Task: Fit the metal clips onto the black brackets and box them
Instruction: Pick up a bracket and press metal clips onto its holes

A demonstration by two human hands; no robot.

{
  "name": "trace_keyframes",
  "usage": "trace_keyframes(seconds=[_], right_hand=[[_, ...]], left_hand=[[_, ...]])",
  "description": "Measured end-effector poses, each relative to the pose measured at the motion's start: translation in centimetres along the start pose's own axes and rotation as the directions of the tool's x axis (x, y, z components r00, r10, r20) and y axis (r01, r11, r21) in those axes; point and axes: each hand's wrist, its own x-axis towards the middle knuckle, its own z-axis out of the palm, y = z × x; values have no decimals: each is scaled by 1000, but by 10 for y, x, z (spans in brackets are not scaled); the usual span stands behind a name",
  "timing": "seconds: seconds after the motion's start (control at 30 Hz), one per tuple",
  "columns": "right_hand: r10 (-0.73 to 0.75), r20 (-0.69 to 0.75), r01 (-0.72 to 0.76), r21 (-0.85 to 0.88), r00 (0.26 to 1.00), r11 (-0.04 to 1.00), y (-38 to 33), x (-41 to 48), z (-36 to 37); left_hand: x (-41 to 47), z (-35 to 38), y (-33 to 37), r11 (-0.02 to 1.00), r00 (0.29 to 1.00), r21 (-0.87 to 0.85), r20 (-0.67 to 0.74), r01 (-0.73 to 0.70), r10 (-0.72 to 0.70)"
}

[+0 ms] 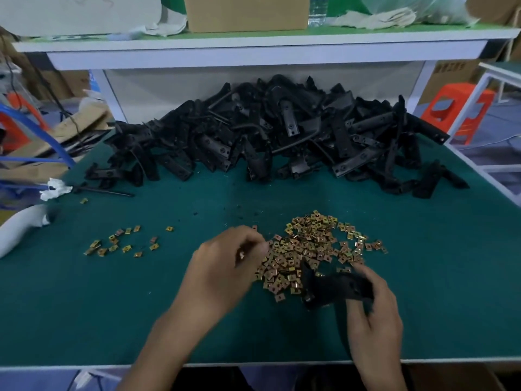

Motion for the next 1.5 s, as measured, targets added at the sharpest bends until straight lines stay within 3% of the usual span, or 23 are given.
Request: trace_keyframes(seconds=[0.1, 0.27, 0.47, 0.67, 0.83, 0.93, 1.07, 1.33, 1.5], right_hand=[[53, -1, -53, 23, 999, 998, -1, 0, 1], [95, 5, -95, 57, 996, 994, -4, 0, 2], [96, 3, -96, 41, 995, 995, -6, 0, 1], [124, 38, -124, -4, 992, 992, -3, 1, 1], [104, 44, -102, -47, 994, 994, -2, 0, 1], [87, 28, -86, -44, 996, 995, -4, 0, 1], [81, 27, -79, -50, 996, 996, -8, 1, 1], [168, 137, -190, 167, 976, 967, -20, 0, 3], [180, 166, -213, 207, 969, 955, -18, 0, 4]], left_hand=[[22, 25, -40, 972, 980, 152, 69, 176, -189], [52, 63, -51, 969, 988, 248, 150, -15, -23], [71, 79, -53, 920, 976, 384, 219, -72, -15], [75, 74, -54, 982, 978, 188, 204, 3, -42], [62, 61, -45, 989, 986, -95, 128, 114, -102], [53, 48, -34, 914, 972, -332, 126, 232, -201], [38, 36, -19, 688, 938, -640, 188, 343, -292], [26, 23, -11, 582, 926, -733, 188, 353, -326], [18, 26, -6, 577, 926, -730, 224, 366, -304]])
